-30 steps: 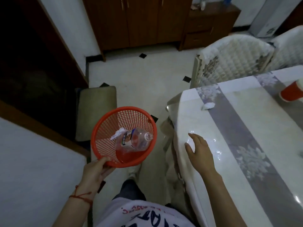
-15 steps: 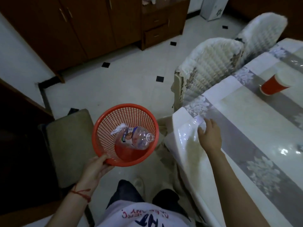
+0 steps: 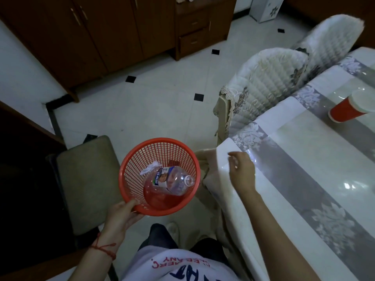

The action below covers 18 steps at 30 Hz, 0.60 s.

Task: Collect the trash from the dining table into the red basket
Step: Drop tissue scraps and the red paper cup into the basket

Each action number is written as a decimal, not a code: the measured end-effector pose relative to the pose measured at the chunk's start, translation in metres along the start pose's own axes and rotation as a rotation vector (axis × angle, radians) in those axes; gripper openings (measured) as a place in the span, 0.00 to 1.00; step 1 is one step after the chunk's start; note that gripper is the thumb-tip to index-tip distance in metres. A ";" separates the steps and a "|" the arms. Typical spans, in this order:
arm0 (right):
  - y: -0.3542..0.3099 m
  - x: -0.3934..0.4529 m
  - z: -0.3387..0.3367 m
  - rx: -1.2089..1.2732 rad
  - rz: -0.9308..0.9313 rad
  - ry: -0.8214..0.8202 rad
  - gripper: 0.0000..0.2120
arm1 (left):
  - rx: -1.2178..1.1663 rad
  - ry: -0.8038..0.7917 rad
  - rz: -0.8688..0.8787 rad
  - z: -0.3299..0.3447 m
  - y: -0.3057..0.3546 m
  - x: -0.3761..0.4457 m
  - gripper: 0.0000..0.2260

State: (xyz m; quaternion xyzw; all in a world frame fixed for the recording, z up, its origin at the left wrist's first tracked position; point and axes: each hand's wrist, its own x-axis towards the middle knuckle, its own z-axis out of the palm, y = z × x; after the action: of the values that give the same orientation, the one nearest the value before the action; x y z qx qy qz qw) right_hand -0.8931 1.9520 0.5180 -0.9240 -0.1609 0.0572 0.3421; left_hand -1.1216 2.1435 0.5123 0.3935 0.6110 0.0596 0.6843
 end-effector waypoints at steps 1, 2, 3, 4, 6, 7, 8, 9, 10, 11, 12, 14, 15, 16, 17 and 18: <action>-0.023 -0.004 0.003 0.086 -0.080 0.034 0.09 | 0.001 -0.003 0.003 0.000 0.001 -0.002 0.05; -0.045 -0.009 0.006 0.140 -0.151 0.049 0.08 | -0.001 -0.007 0.008 0.000 0.002 -0.003 0.05; -0.064 -0.014 0.011 0.169 -0.211 0.040 0.08 | -0.005 -0.013 0.018 0.000 0.003 -0.005 0.05; -0.081 -0.020 0.016 0.178 -0.267 0.017 0.08 | -0.008 -0.019 0.030 -0.001 0.005 -0.007 0.05; -0.107 -0.032 0.027 0.165 -0.380 -0.031 0.09 | -0.002 -0.036 0.054 -0.002 0.008 -0.009 0.05; -0.115 -0.037 0.034 0.152 -0.434 -0.057 0.10 | 0.004 -0.045 0.066 -0.003 0.010 -0.010 0.04; -0.121 -0.041 0.040 0.132 -0.471 -0.107 0.12 | 0.010 -0.054 0.078 -0.003 0.011 -0.010 0.04; -0.124 -0.045 0.047 0.095 -0.483 -0.194 0.14 | 0.015 -0.058 0.088 -0.004 0.011 -0.009 0.04; -0.125 -0.048 0.052 0.039 -0.478 -0.302 0.17 | 0.020 -0.058 0.097 -0.004 0.012 -0.009 0.03; -0.123 -0.049 0.057 -0.017 -0.465 -0.400 0.21 | 0.027 -0.059 0.105 -0.004 0.013 -0.007 0.03; -0.119 -0.050 0.059 -0.052 -0.450 -0.456 0.23 | 0.034 -0.065 0.110 -0.004 0.013 -0.005 0.03; -0.111 -0.050 0.057 -0.041 -0.424 -0.440 0.24 | 0.049 -0.086 0.114 -0.003 0.013 -0.002 0.03; -0.107 -0.049 0.053 -0.017 -0.410 -0.397 0.23 | 0.058 -0.095 0.114 -0.003 0.013 -0.001 0.03; -0.102 -0.046 0.048 0.004 -0.394 -0.346 0.22 | 0.069 -0.102 0.114 -0.002 0.013 0.000 0.03; -0.096 -0.043 0.041 0.018 -0.372 -0.295 0.21 | 0.080 -0.111 0.115 -0.001 0.014 0.001 0.03; -0.090 -0.040 0.034 0.028 -0.347 -0.245 0.21 | 0.088 -0.122 0.114 0.001 0.015 0.001 0.04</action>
State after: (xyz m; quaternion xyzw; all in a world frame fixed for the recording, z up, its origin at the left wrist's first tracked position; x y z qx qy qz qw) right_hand -0.9616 2.0239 0.5508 -0.8637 -0.3571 0.1117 0.3377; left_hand -1.1144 2.1537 0.5202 0.4604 0.5468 0.0476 0.6978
